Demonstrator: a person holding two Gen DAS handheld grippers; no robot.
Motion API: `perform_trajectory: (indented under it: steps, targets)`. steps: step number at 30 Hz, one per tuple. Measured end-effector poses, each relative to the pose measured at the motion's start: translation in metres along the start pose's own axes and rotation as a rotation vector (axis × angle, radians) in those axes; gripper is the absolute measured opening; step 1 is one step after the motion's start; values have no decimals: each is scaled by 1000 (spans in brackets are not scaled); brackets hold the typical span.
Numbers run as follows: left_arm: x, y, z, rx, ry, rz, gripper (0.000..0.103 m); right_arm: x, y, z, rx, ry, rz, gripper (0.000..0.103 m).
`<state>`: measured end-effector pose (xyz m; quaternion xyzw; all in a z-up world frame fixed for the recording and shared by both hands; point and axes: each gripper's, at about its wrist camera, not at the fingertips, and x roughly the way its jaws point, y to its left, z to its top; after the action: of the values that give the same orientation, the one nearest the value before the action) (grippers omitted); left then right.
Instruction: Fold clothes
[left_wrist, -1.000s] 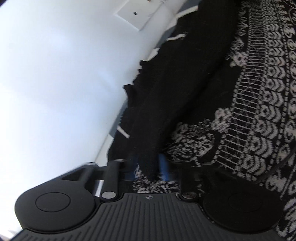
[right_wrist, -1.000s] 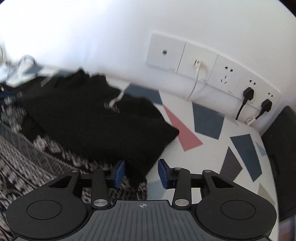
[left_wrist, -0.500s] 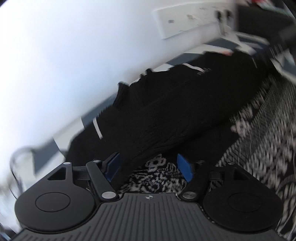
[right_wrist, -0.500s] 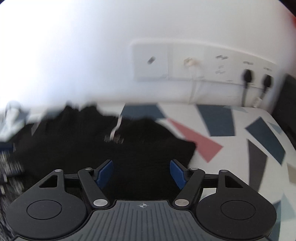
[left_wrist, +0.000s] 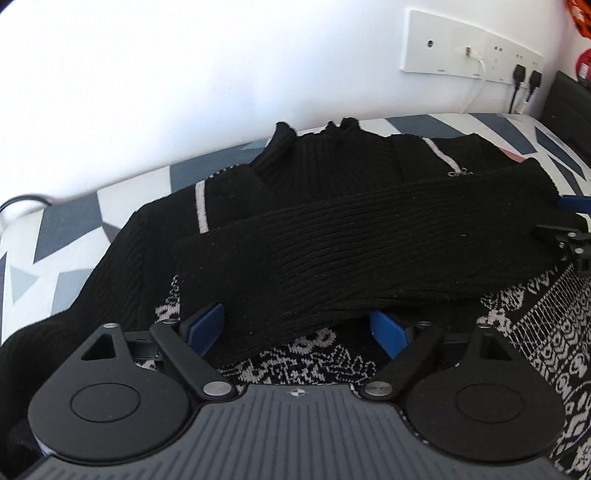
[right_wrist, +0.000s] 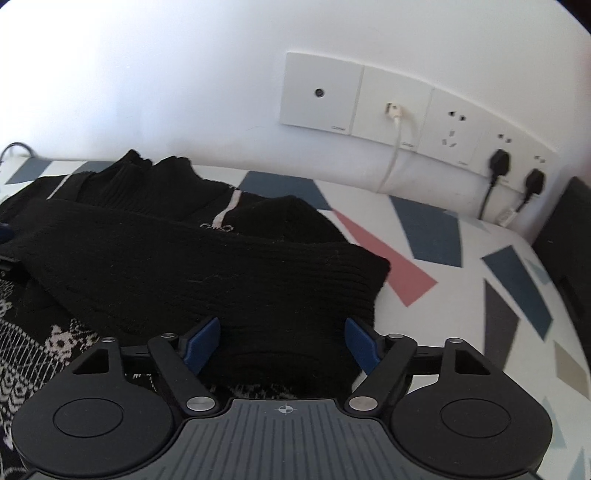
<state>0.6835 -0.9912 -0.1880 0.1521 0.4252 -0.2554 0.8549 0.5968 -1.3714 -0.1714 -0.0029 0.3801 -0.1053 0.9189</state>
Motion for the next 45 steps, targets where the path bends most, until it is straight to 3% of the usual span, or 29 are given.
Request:
perform_trajectory:
  steps: [1, 3, 5, 14, 22, 28, 32, 40, 45]
  targets:
    - [-3, 0, -1, 0, 1, 17, 89, -8, 2, 1, 16, -16, 3, 76]
    - [-8, 1, -4, 1, 1, 55, 89, -23, 6, 1, 48, -50, 10, 97]
    - [-17, 7, -9, -37, -3, 63, 91, -39, 10, 1, 80, -85, 29, 102]
    - [-61, 44, -38, -272, 23, 33, 95, -67, 41, -15, 157, -12, 47, 102]
    - [-109, 58, -70, -381, -8, -85, 96, -87, 60, -21, 150, 4, 35, 102]
    - [-132, 61, -102, -458, 29, -156, 96, -100, 64, -15, 188, 13, 21, 102]
    - [-147, 74, -124, -484, 6, -98, 96, -106, 66, -17, 221, 35, 32, 102]
    - [-163, 125, -158, -679, -54, 31, 97, -87, 76, -33, 265, 105, 1, 102]
    - [-161, 156, -168, -792, -105, 74, 97, -72, 78, -36, 282, 139, -24, 102]
